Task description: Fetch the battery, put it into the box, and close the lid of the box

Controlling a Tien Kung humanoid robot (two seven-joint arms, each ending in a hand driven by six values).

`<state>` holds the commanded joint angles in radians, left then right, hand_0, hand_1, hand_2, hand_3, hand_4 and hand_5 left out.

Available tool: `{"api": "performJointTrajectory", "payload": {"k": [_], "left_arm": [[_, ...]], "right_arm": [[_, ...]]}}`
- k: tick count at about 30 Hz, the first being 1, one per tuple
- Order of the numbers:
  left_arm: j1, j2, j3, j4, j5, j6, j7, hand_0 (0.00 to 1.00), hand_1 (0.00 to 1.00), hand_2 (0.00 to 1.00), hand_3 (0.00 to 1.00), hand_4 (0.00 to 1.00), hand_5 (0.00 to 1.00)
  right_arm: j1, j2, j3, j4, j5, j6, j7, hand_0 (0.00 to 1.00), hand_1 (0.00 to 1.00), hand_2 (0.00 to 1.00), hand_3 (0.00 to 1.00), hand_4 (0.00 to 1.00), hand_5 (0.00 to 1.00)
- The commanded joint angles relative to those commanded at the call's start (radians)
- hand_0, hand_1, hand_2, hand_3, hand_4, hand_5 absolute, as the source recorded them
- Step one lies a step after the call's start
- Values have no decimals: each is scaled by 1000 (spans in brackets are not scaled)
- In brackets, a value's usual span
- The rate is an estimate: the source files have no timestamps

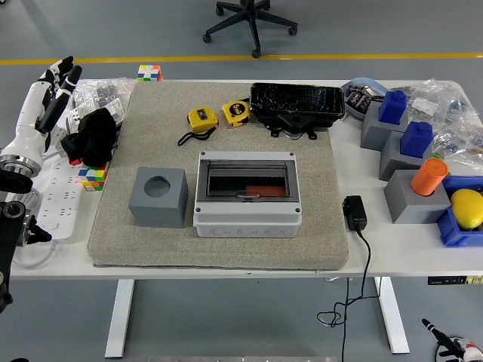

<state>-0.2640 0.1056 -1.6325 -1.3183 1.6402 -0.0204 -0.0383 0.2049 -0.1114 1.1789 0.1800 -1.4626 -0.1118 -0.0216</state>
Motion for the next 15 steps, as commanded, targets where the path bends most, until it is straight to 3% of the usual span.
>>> {"api": "performJointTrajectory", "payload": {"k": [6, 10, 12, 15], "left_arm": [[12, -2, 20, 33, -151, -41, -23, 877, 870, 821, 807, 994, 998], [18, -7, 18, 39, -172, -55, -42, 877, 870, 821, 807, 994, 998], [18, -9, 17, 41, -178, -59, -50, 935, 925, 871, 842, 998, 998], [20, -10, 30, 46, -247, -71, -54, 935, 925, 871, 842, 998, 998]], "right_arm": [[0, 3, -19, 0, 14, -1, 1, 831, 767, 747, 823, 998, 998], [-2, 5, -20, 0, 13, 0, 0, 831, 767, 747, 823, 998, 998], [-2, 4, -17, 0, 9, 0, -1, 831, 768, 747, 823, 998, 998], [-2, 3, -16, 0, 9, 0, -2, 831, 768, 747, 823, 998, 998]]}}
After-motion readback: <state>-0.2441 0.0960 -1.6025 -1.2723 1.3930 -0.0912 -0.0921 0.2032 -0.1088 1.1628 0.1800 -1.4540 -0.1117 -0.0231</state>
